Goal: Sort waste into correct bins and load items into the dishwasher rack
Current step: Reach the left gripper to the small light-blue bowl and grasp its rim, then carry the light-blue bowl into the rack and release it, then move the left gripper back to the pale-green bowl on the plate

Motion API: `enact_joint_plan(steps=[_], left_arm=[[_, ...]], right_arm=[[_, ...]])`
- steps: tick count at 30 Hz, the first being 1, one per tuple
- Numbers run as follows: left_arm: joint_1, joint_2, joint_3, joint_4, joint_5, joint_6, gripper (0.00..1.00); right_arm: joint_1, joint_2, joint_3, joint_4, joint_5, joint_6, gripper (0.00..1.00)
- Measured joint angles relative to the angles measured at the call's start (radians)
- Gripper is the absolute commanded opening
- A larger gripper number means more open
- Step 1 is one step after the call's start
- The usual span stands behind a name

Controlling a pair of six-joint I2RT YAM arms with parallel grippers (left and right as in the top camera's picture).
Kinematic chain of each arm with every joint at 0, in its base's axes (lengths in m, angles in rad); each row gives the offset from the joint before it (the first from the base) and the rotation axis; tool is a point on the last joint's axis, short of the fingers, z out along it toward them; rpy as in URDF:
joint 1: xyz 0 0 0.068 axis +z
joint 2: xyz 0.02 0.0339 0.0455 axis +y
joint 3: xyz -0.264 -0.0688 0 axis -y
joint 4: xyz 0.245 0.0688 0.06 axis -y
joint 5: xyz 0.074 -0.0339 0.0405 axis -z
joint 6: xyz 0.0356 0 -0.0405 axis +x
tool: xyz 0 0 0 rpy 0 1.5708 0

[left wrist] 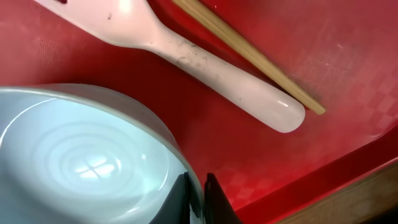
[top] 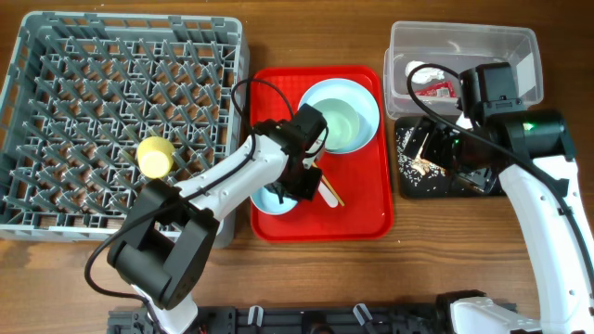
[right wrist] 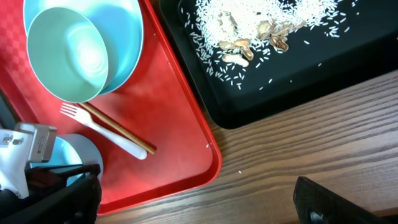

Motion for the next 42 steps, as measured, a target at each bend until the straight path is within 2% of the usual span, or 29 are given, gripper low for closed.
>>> enact_joint_plan(steps=[5, 11, 15, 19, 21, 22, 25, 28, 37, 42], left_arm=[[0.0, -0.042, 0.053, -0.036, -0.003, 0.001, 0.04], [0.042, -0.183, 0.121, -0.059, 0.013, 0.001, 0.04], [0.162, -0.312, 0.146, -0.058, 0.026, 0.011, 0.04], [0.369, -0.403, 0.179, -0.058, 0.091, 0.076, 0.04], [0.519, -0.41, 0.2, -0.05, 0.199, 0.137, 0.04], [0.552, -0.41, 0.2, -0.047, 0.221, 0.15, 0.04], [0.714, -0.396, 0.201, -0.035, 0.426, 0.223, 0.04], [0.808, -0.347, 0.201, -0.028, 0.589, 0.262, 0.04], [0.915, -0.097, 0.201, 0.024, 0.899, 0.298, 0.04], [0.95, 0.011, 0.201, 0.063, 1.022, 0.301, 0.04]], right_arm=[[0.0, 0.0, 0.0, -0.003, 0.0, -0.003, 1.0], [0.0, 0.0, 0.0, -0.003, 0.0, -0.003, 1.0], [0.0, 0.0, 0.0, -0.003, 0.0, -0.011, 1.0], [0.0, 0.0, 0.0, -0.003, 0.0, -0.018, 1.0], [0.0, 0.0, 0.0, -0.004, 0.0, -0.019, 1.0], [0.0, 0.0, 0.0, -0.003, 0.0, -0.019, 1.0], [0.0, 0.0, 0.0, -0.004, 0.0, -0.019, 1.0], [0.0, 0.0, 0.0, -0.004, 0.0, -0.019, 1.0], [0.0, 0.0, 0.0, -0.004, 0.0, -0.022, 1.0], [0.0, 0.0, 0.0, -0.004, 0.0, -0.022, 1.0]])
